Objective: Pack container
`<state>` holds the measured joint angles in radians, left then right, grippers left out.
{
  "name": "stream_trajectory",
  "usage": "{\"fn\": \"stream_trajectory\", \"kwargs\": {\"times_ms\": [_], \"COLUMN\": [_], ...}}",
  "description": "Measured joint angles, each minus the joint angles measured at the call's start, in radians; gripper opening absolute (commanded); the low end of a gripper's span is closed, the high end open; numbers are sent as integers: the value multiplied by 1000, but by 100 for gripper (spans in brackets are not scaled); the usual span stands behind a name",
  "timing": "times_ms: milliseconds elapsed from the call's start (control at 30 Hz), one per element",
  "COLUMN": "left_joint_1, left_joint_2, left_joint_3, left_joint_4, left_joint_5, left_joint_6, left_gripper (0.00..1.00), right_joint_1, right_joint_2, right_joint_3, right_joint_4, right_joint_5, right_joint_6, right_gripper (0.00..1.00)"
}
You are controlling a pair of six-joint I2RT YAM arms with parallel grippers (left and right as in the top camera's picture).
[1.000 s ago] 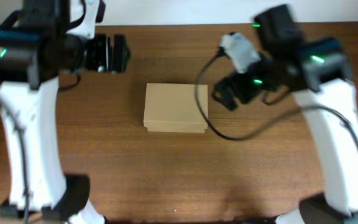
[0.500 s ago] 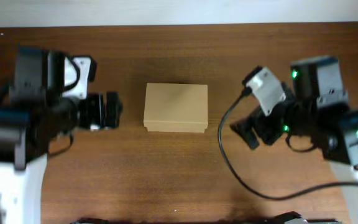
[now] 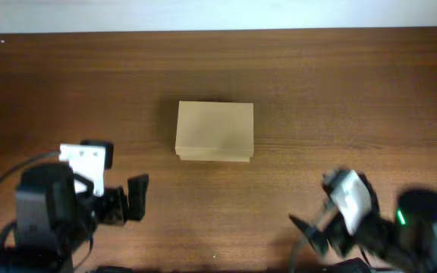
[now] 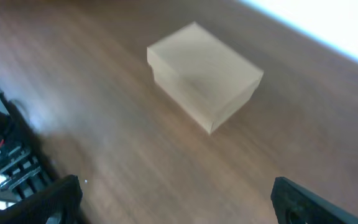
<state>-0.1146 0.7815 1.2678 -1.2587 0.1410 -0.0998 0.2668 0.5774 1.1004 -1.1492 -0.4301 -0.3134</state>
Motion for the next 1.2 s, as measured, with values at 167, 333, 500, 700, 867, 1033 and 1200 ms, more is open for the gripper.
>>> {"fn": "stream_trajectory", "kwargs": {"times_ms": [167,333,500,700,867,1033,1200], "left_joint_1": [0,0,0,0,0,0,0], "left_joint_2": [-148,-262,-345,-360,-361,-361,-343], "left_joint_3": [-120,-244,-363,-457,-541,-674,-820], "left_joint_4": [13,79,163,282,452,652,874], "left_joint_5": [1,42,91,112,114,114,114], "left_joint_6": [2,3,3,3,3,3,3], "left_gripper": [100,100,100,100,100,100,100], "right_joint_1": [0,0,0,0,0,0,0], "right_joint_2": [-259,-474,-571,-570,-570,-570,-570], "right_joint_3": [-90,-157,-164,-164,-165,-165,-166], "right_joint_4": [9,6,0,-1,-1,-1,-1], "right_joint_5": [-10,-18,-18,-18,-18,-18,-18], "right_joint_6": [41,79,97,101,104,104,105], "right_gripper": [99,99,99,99,99,99,99]}}
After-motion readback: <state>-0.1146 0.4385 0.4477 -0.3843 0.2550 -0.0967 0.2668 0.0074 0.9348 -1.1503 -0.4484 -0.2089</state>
